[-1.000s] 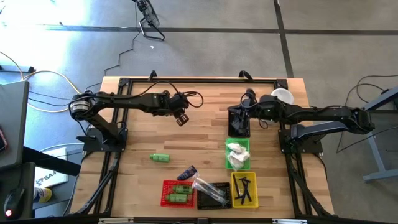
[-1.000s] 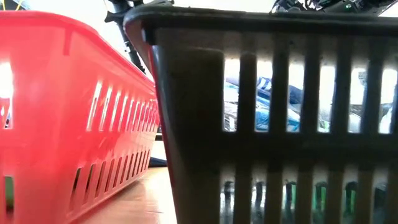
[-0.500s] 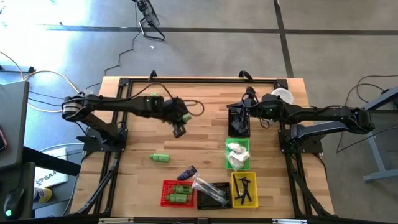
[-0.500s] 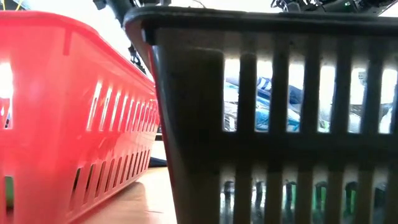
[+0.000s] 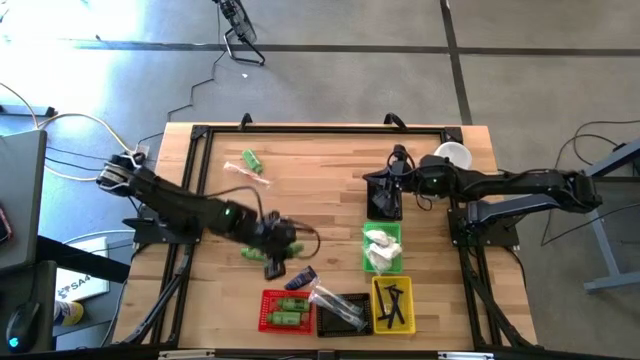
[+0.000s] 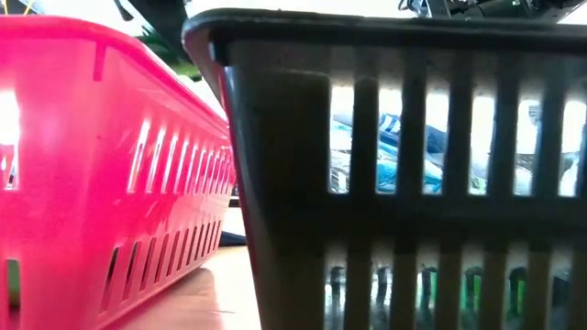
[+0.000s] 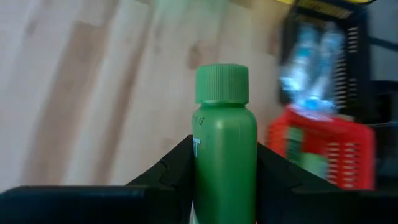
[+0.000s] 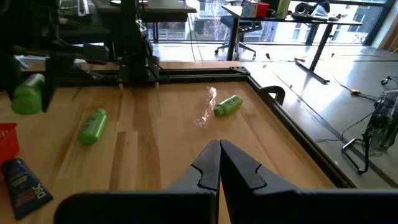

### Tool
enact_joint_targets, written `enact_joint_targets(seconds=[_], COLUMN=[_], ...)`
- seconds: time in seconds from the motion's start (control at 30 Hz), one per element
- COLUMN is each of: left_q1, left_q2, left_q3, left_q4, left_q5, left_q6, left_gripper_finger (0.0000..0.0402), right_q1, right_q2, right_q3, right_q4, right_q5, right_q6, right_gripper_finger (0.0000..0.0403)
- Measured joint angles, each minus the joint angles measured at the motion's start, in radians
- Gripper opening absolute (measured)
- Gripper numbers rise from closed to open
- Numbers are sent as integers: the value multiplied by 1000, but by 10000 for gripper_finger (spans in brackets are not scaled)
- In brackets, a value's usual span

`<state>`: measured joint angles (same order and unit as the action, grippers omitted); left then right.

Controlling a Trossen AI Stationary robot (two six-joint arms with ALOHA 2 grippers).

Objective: Pick & Place Travel size toiletries
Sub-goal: Put the green shampoo bottle into the red bin

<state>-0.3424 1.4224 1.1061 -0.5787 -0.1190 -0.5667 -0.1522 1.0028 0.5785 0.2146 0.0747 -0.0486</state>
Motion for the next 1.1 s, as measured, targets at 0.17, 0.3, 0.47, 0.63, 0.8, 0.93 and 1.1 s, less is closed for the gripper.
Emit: enact_joint_targets(seconds=[0.17, 0.3, 0.47, 0.63, 0.8, 0.93, 1.1], left_q1=[-122, -186, -243, -288, -293, -292, -292], left_q2=[29, 74, 132, 189, 240, 250, 250], left_q3=[0, 0, 0, -1, -1, -1, -1], left_q4=[70, 124, 179, 269, 311, 317, 316], left_q5=[-75, -83, -47, 9, 85, 124, 117], left_q6=[-107, -181, -298, -340, -329, -331, -325], left_gripper_finger=[112, 112, 112, 112, 112, 112, 112], right_q1=[25, 46, 64, 68, 68, 68, 68], right_q2=[5, 5, 5, 5, 5, 5, 5], right_q3=[0, 0, 0, 0, 0, 0, 0], right_q4=[10, 17, 36, 38, 39, 39, 38], right_q5=[0, 2, 1, 1, 1, 1, 1], right_q6=[1, 3, 2, 1, 0, 0, 0], right_gripper_finger=[2, 2, 2, 2, 2, 2, 2])
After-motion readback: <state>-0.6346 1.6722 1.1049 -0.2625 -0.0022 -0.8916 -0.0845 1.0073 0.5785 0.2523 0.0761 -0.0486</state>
